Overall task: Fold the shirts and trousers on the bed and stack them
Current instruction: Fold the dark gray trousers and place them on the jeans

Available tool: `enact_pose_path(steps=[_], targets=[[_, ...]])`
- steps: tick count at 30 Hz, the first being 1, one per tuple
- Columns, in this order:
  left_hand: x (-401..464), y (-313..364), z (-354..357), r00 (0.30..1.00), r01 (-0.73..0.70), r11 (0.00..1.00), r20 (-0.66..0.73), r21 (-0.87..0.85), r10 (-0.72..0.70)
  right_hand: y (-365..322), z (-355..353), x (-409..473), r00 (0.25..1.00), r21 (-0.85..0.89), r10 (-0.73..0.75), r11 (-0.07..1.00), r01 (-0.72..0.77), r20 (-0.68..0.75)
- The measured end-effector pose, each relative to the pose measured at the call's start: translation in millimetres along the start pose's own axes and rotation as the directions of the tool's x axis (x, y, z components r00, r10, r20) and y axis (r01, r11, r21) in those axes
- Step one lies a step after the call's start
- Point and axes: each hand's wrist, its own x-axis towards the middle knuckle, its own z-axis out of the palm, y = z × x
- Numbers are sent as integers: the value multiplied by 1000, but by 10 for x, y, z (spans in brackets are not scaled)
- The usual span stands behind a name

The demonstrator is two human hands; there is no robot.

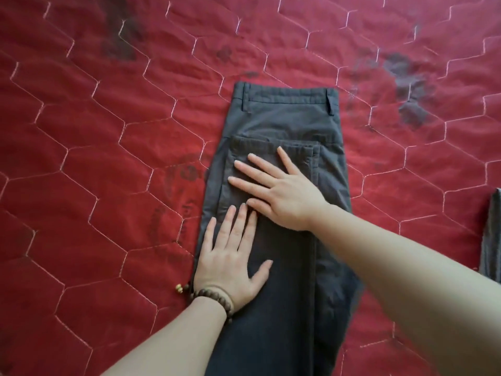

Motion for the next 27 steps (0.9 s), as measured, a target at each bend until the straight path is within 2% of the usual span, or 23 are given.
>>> enact_pose_path(steps=[2,3,5,6,7,9,10,11,12,14,15,16,18,19,20,21,22,23,25,27], targets=[[-1,-4,11,1000,-1,1000,-16,-4,1,345,-38,204,995,-107,100,989,-101,-13],[-3,-8,16,1000,-3,1000,-23,-7,3,532,-67,288,976,-134,215,967,-218,-37],[-4,-12,22,999,-3,1000,-33,-9,3,772,-151,447,884,-118,455,877,-465,-107],[-4,-11,26,999,-3,1000,-33,-10,3,778,-186,517,868,-88,480,866,-492,-131],[-8,-6,31,999,-4,1000,-33,-13,3,735,-205,567,899,-51,417,903,-426,-129],[-18,-7,33,999,-5,1000,-40,-19,5,600,-223,575,992,-52,116,992,-118,-40],[-18,-10,35,999,-3,1000,-47,-17,2,619,-231,541,999,-64,32,997,-31,11],[-16,-7,37,999,-1,1000,-53,-11,1,727,-249,501,998,-76,54,996,-51,43],[-17,-4,37,998,-2,1000,-57,-9,2,878,-251,461,982,-100,182,979,-178,42],[-18,-7,41,998,0,1000,-66,-14,-1,1185,-341,407,852,-179,524,838,-515,3],[-17,-3,44,998,2,1000,-65,-16,-3,1267,-404,382,786,-198,617,766,-611,-42],[-15,-1,47,998,1,1000,-62,-17,-2,1237,-445,365,759,-179,641,738,-651,-114],[-17,-1,49,998,1,1000,-65,-17,-2,824,-441,340,809,-34,528,832,-554,-258],[-19,0,48,998,1,1000,-66,-14,-2,517,-375,274,866,60,416,907,-417,-276],[-21,6,49,998,2,1000,-65,-9,-3,202,-258,153,928,103,266,964,-247,-262],[-23,7,50,998,2,1000,-65,-5,-3,-67,-144,-19,976,98,124,989,-108,-179],[-23,7,53,998,1,1000,-65,0,-1,-200,-60,-206,996,43,49,998,-45,-79],[-21,6,60,998,0,1000,-66,4,1,-153,0,-377,998,-18,63,998,-63,-23],[-19,-4,73,997,1,1000,-71,14,0,221,64,-666,946,-49,323,945,-324,-34],[-22,-2,83,997,2,1000,-80,19,0,621,43,-1000,797,-35,602,796,-604,-46]])
